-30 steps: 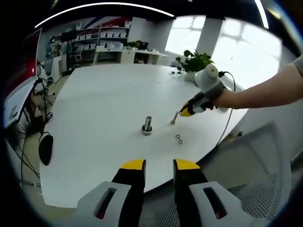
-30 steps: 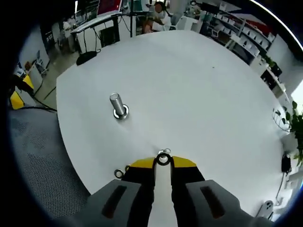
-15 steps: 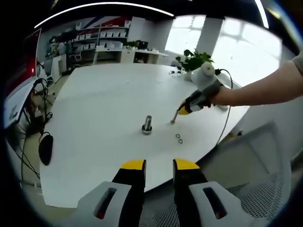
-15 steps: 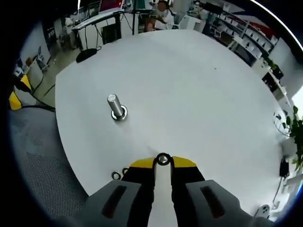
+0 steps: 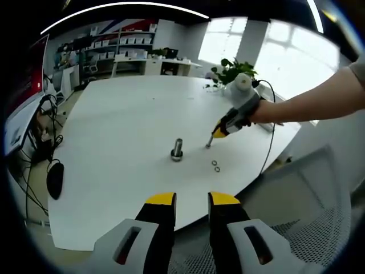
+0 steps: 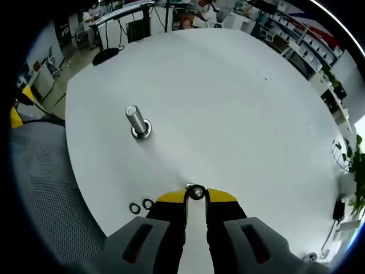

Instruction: Place the washer onto the threaded stud by aligning its center hole with the stud, sliding it down to the base, and recovering from edge contact or off-axis alignment until the washer reaches the visible bottom stop.

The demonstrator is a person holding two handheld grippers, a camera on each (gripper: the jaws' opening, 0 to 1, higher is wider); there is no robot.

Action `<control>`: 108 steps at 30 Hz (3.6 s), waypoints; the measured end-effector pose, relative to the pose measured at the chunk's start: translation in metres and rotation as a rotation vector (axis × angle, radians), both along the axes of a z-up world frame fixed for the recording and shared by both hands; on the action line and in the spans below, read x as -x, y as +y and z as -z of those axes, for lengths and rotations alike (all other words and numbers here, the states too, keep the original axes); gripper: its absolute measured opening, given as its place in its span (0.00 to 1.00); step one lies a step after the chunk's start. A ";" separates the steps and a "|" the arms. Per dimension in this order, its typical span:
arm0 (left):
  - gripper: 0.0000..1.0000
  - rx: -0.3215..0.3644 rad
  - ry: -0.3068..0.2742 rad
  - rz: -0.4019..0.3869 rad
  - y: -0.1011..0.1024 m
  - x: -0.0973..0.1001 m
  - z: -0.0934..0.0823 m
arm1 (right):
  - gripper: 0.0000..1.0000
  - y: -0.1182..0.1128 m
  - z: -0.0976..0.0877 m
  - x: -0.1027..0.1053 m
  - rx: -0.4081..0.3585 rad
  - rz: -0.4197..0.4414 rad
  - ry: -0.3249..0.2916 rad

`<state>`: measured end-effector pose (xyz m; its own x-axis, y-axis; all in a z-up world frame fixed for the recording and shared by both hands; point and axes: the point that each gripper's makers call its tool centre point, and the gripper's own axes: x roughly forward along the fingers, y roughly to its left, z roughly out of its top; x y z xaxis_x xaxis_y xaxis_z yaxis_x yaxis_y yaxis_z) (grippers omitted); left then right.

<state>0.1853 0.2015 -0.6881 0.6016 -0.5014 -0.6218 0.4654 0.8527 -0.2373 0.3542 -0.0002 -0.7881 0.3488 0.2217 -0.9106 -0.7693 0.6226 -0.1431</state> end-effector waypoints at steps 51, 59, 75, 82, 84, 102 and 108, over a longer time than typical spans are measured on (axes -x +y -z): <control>0.19 -0.015 0.011 -0.007 0.002 0.000 0.003 | 0.19 -0.019 0.040 0.022 -0.006 0.066 0.077; 0.19 -0.014 0.009 -0.004 0.002 0.000 0.003 | 0.19 -0.003 0.046 0.050 -0.043 0.062 0.122; 0.19 -0.017 0.013 -0.003 0.002 0.001 0.003 | 0.19 0.024 0.052 0.065 -0.056 -0.043 0.126; 0.19 -0.013 0.013 -0.009 0.003 0.000 0.003 | 0.17 0.018 0.051 0.062 -0.043 -0.064 0.122; 0.19 -0.013 0.013 -0.008 0.002 0.001 0.003 | 0.17 0.016 0.051 0.061 -0.033 -0.076 0.122; 0.19 -0.009 0.007 -0.012 0.003 0.000 0.002 | 0.15 0.019 0.053 0.062 0.096 -0.210 0.200; 0.19 -0.007 0.007 -0.012 0.003 0.000 0.002 | 0.15 0.020 0.055 0.063 0.168 -0.221 0.217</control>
